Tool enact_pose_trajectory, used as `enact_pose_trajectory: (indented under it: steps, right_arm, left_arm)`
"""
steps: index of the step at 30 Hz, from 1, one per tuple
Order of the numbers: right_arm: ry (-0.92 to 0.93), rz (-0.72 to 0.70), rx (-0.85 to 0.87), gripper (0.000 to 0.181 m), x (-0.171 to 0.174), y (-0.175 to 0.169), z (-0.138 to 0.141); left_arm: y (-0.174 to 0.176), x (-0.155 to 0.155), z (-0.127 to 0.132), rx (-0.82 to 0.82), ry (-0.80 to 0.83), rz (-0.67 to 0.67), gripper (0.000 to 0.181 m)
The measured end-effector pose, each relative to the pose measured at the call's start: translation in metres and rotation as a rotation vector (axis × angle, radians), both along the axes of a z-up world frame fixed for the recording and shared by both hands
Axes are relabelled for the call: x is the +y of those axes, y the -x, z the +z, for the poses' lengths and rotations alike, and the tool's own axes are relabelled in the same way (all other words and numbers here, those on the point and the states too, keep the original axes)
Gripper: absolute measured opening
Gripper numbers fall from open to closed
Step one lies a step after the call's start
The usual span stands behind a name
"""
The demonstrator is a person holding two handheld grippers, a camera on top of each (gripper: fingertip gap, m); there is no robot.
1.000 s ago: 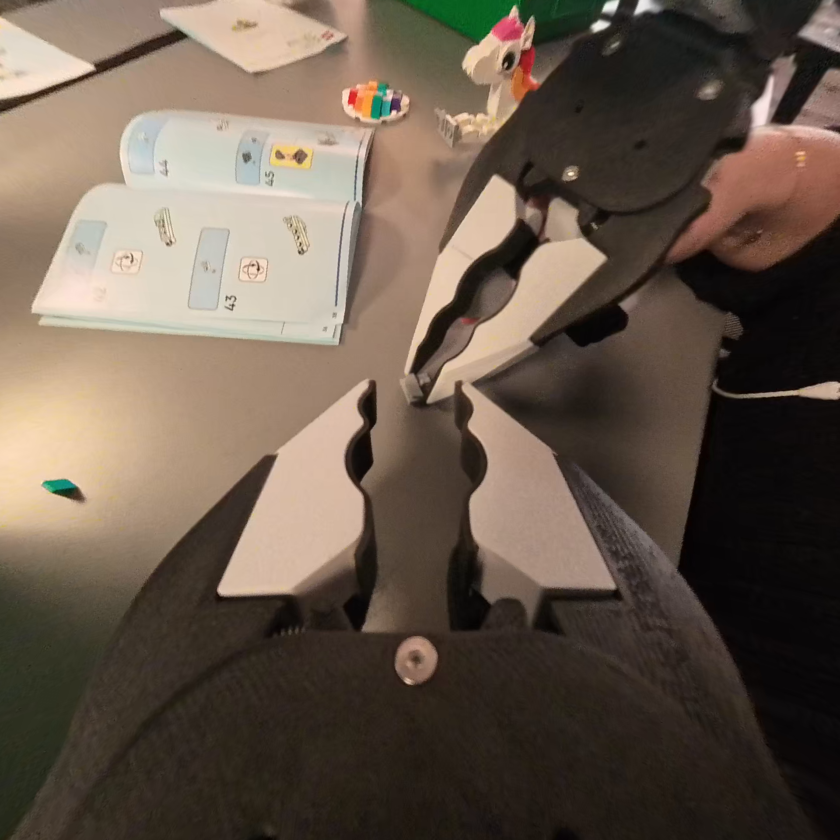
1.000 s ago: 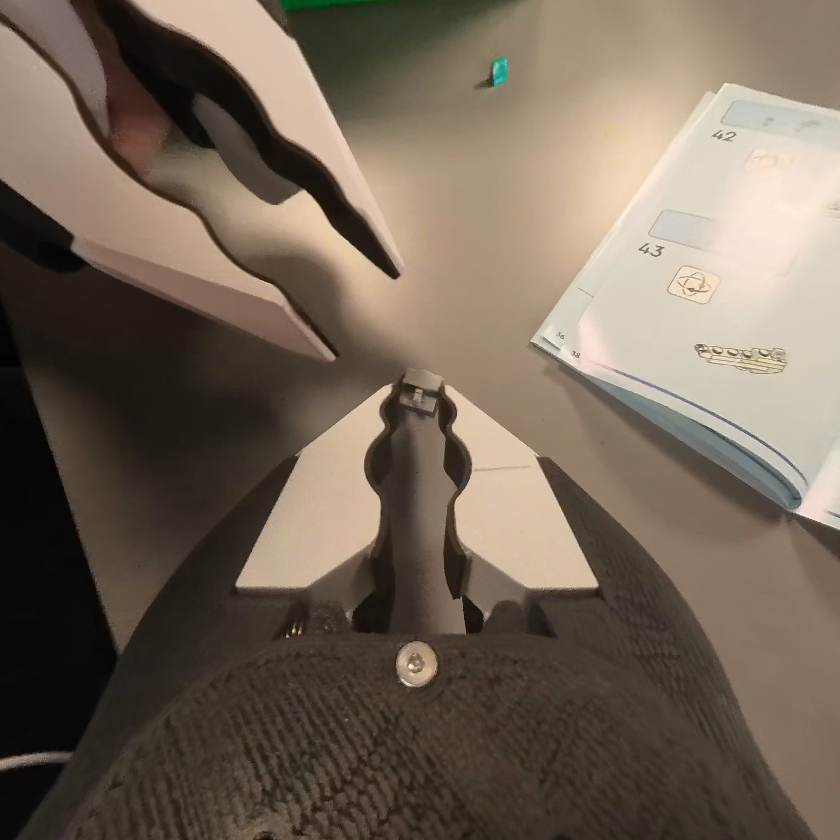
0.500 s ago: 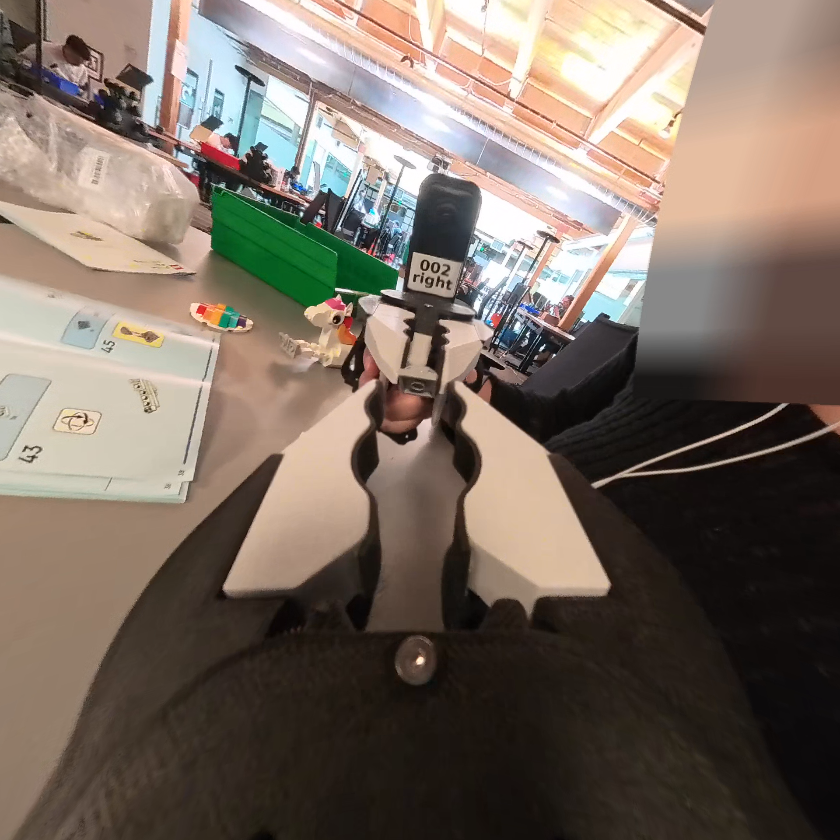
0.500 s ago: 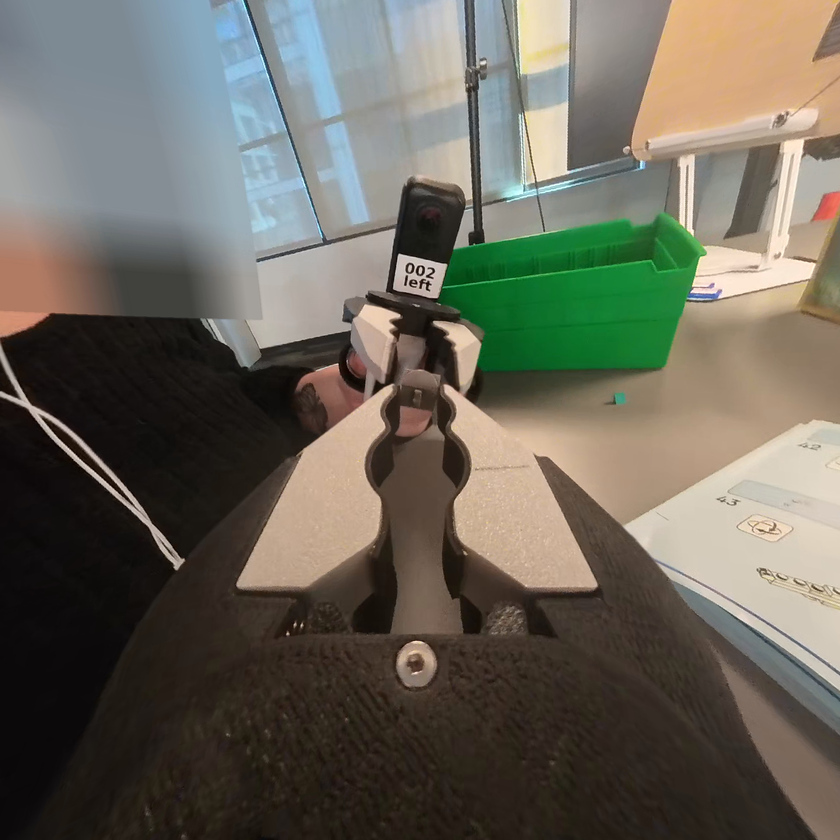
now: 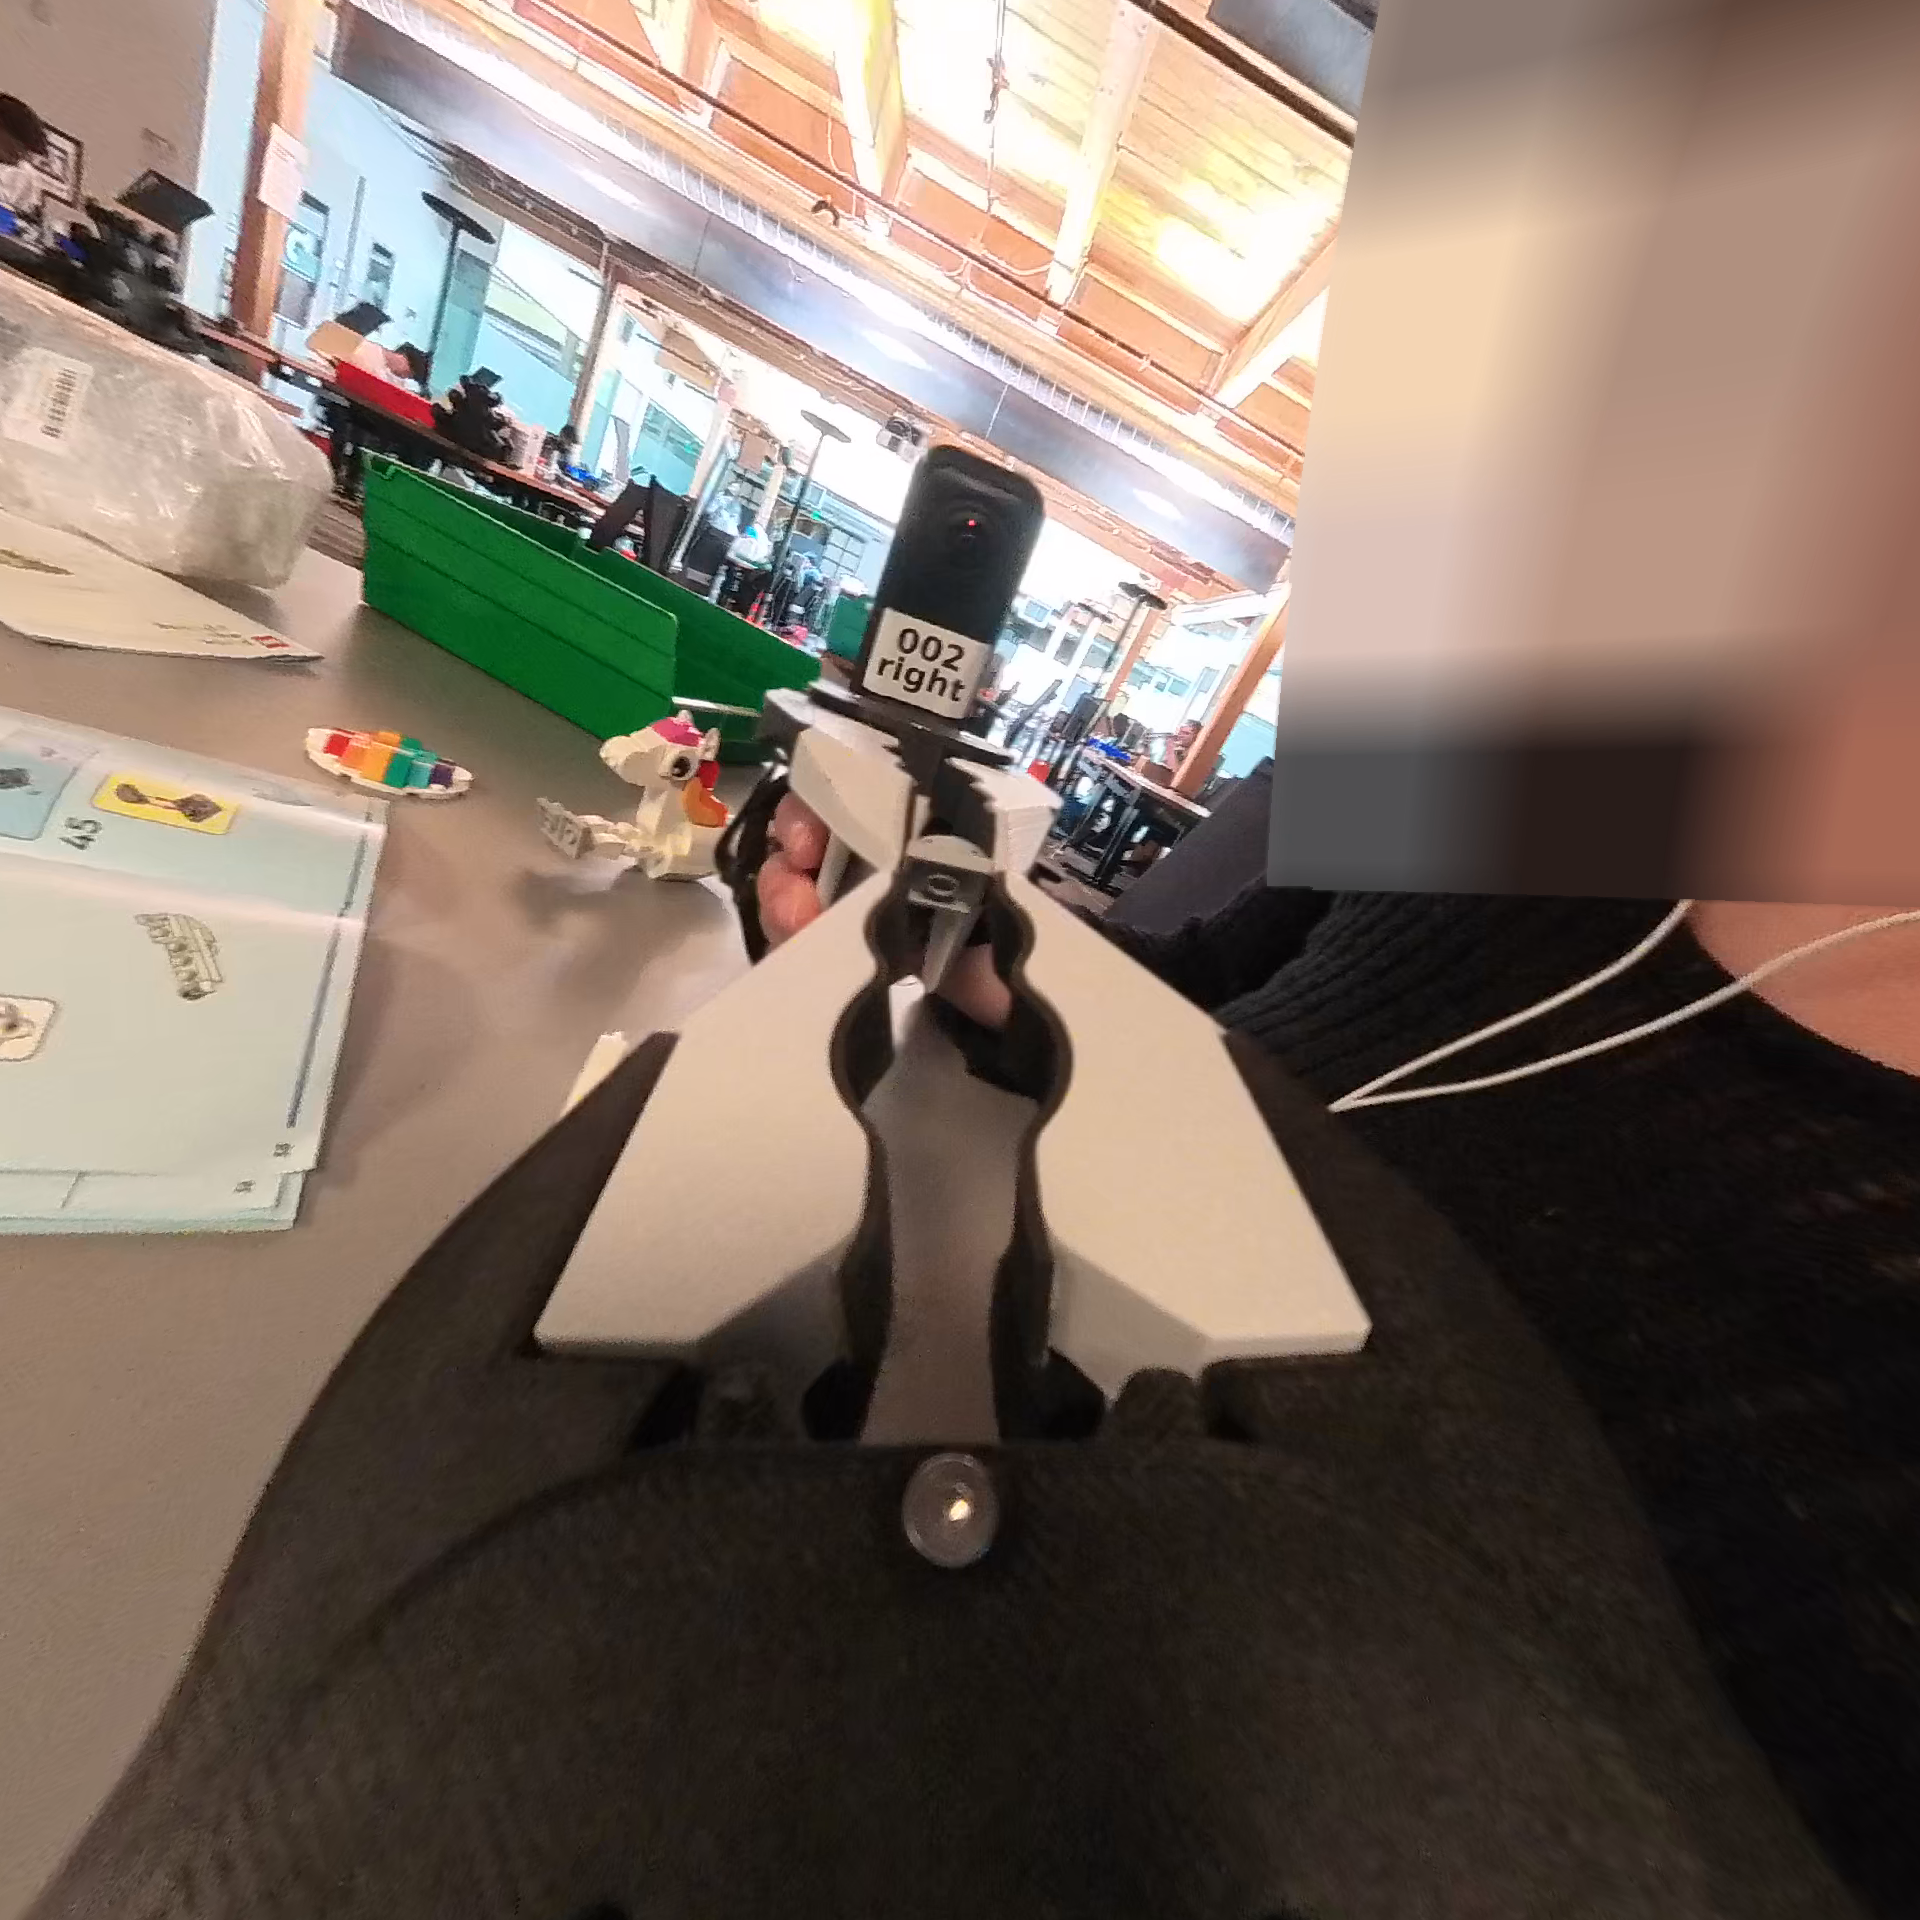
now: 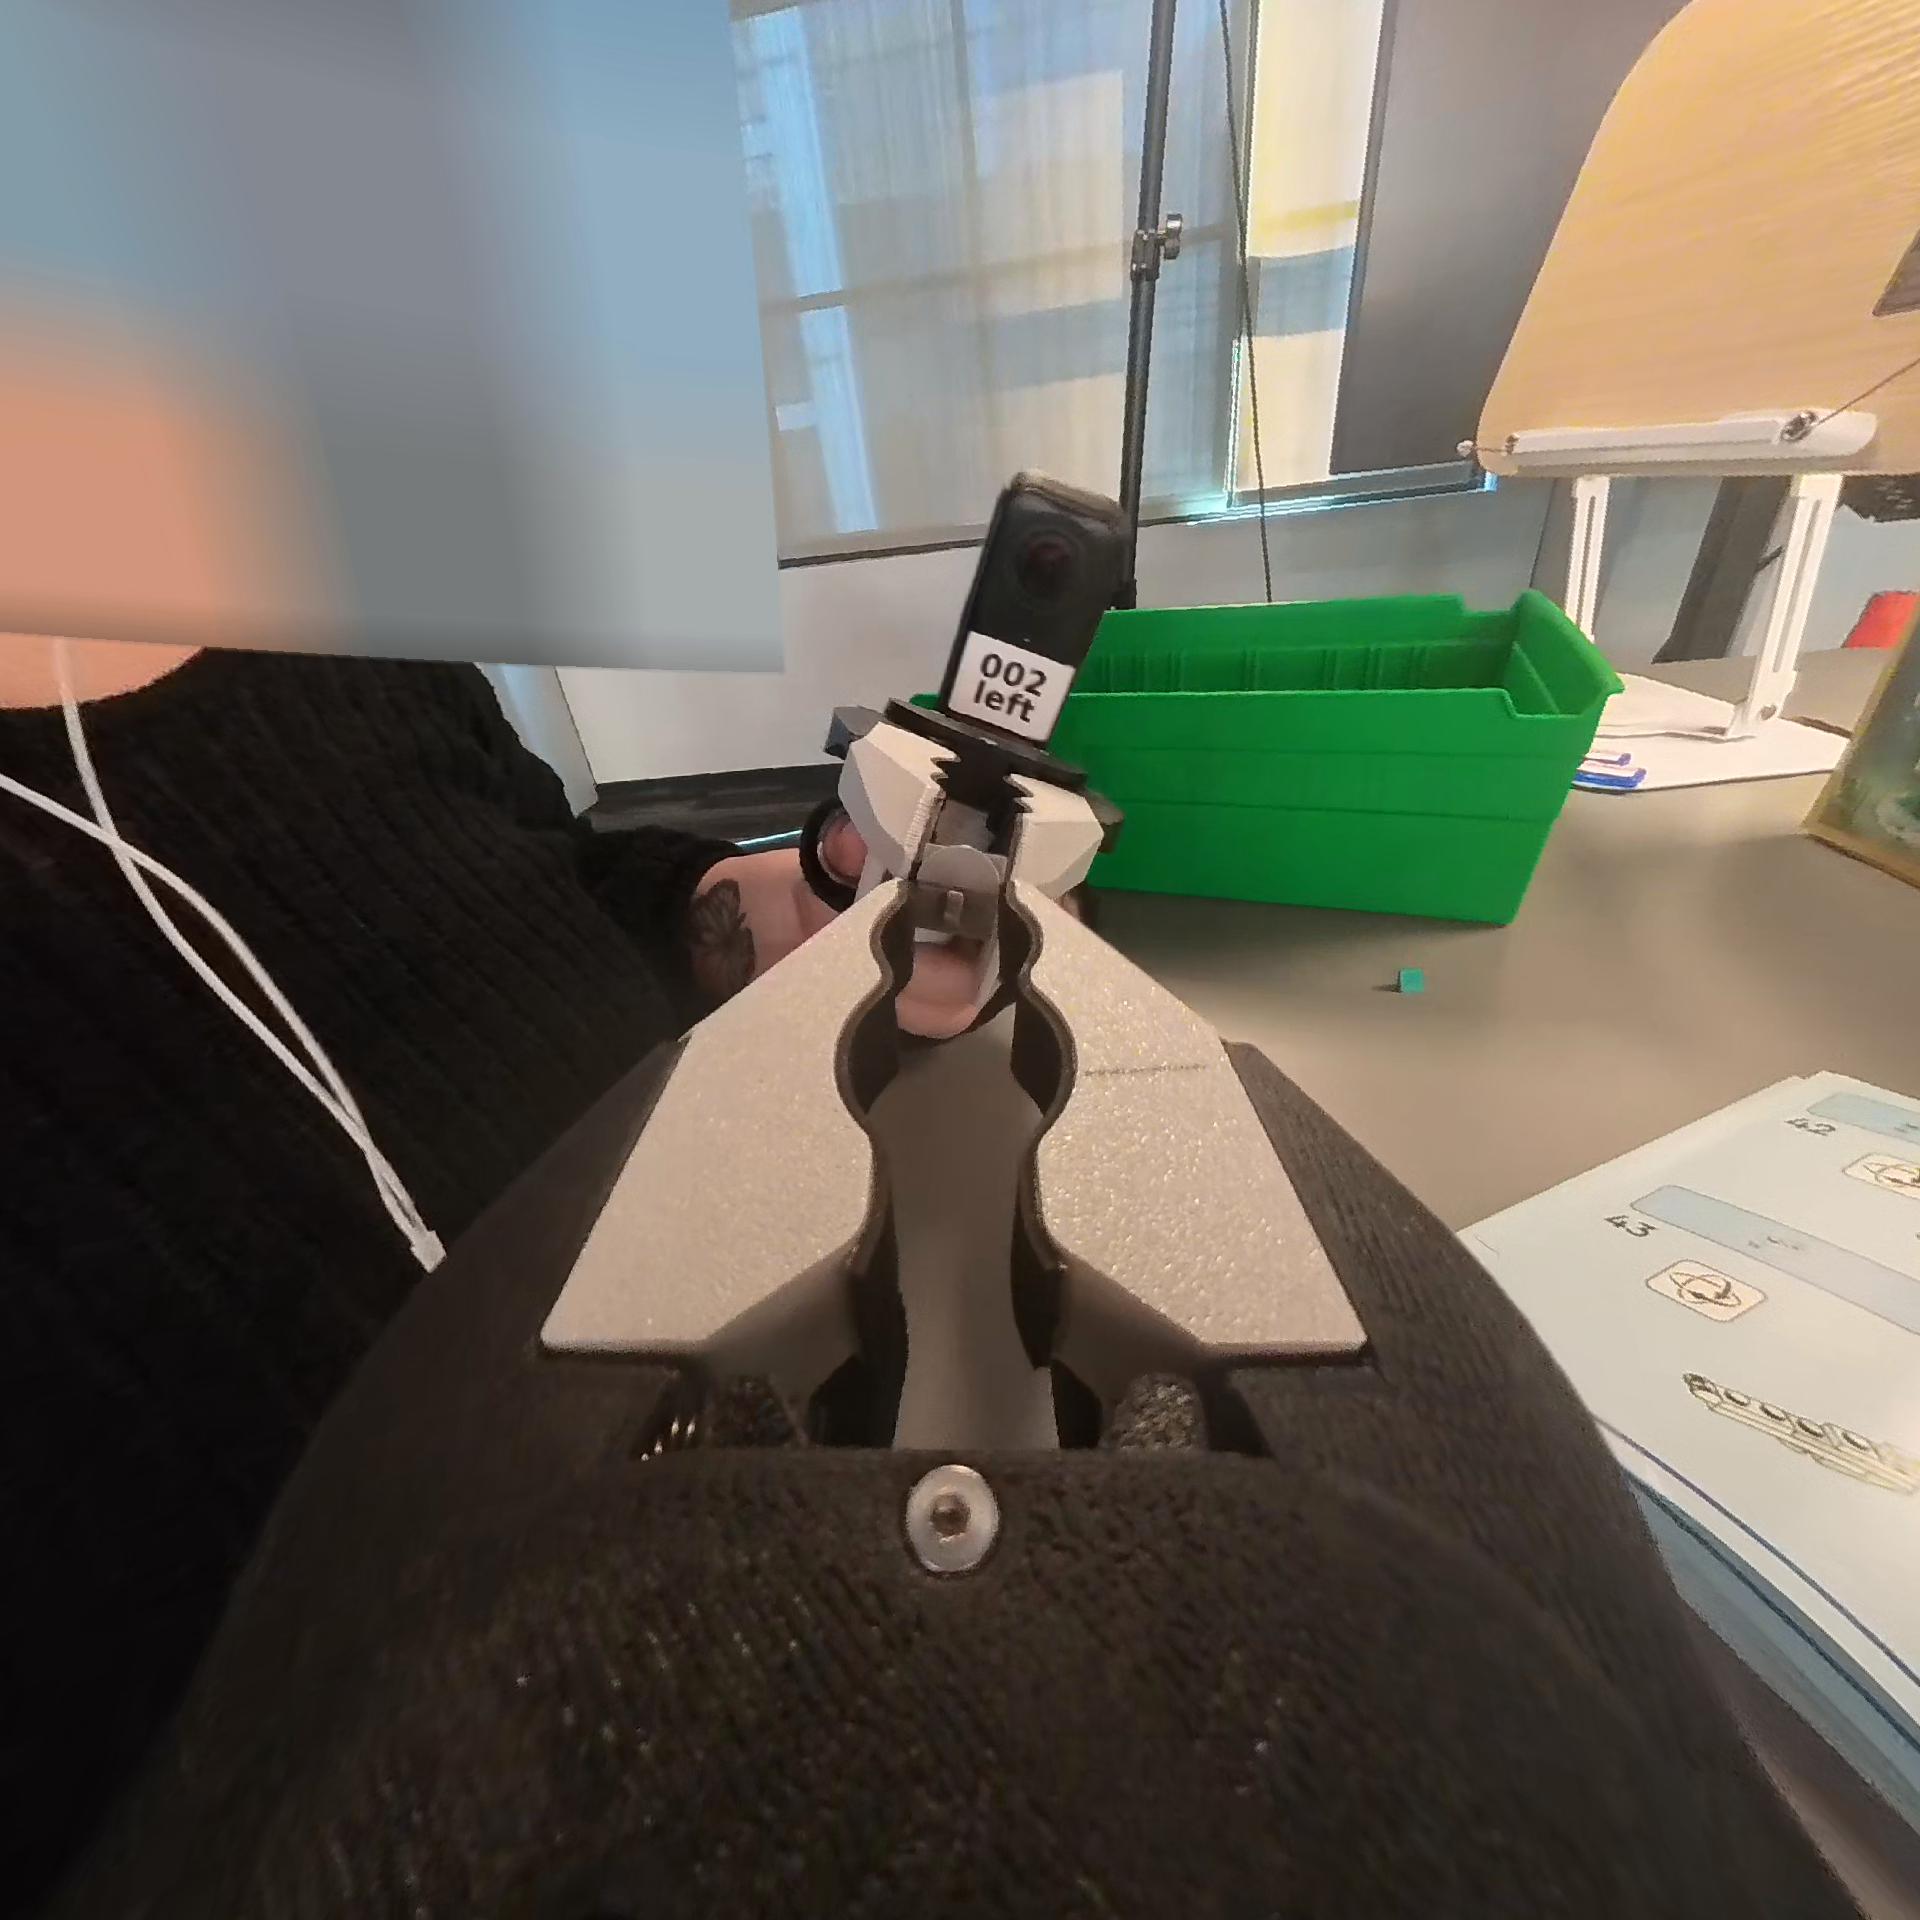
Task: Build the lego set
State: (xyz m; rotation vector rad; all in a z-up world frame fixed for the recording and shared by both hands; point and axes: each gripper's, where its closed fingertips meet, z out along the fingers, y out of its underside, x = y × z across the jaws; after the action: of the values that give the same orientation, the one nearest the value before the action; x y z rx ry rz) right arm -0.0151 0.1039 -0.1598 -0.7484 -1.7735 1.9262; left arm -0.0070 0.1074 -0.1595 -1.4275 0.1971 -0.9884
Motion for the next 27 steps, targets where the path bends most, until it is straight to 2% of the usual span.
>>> enact_pose_trajectory:
  steps: [1,4,10,19,24,27]
  right_arm:
    - [0.001,0.002,0.004,0.014,0.0,-0.001,0.001]
    - [0.012,0.013,0.0,0.014,-0.001,-0.001,0.002]
    - [0.065,0.041,-0.031,0.014,-0.001,-0.002,0.002]
    - [0.057,0.03,-0.023,0.014,0.0,-0.002,0.002]
    - [0.055,0.026,-0.026,0.014,0.0,-0.001,0.0]
    - [0.012,-0.022,0.002,0.015,0.003,0.002,-0.001]
  left_arm:
    - [-0.001,0.0,0.0,-0.01,0.008,-0.02,0.013]
    - [-0.001,0.003,-0.002,-0.027,0.015,-0.015,0.026]
    - [-0.003,0.001,0.001,0.069,-0.061,0.045,0.024]
    - [0.001,0.002,0.003,0.024,-0.069,0.056,0.021]
    - [0.001,0.002,0.002,0.053,-0.077,0.067,0.018]
    - [0.007,0.004,0.0,0.037,-0.043,0.076,0.015]
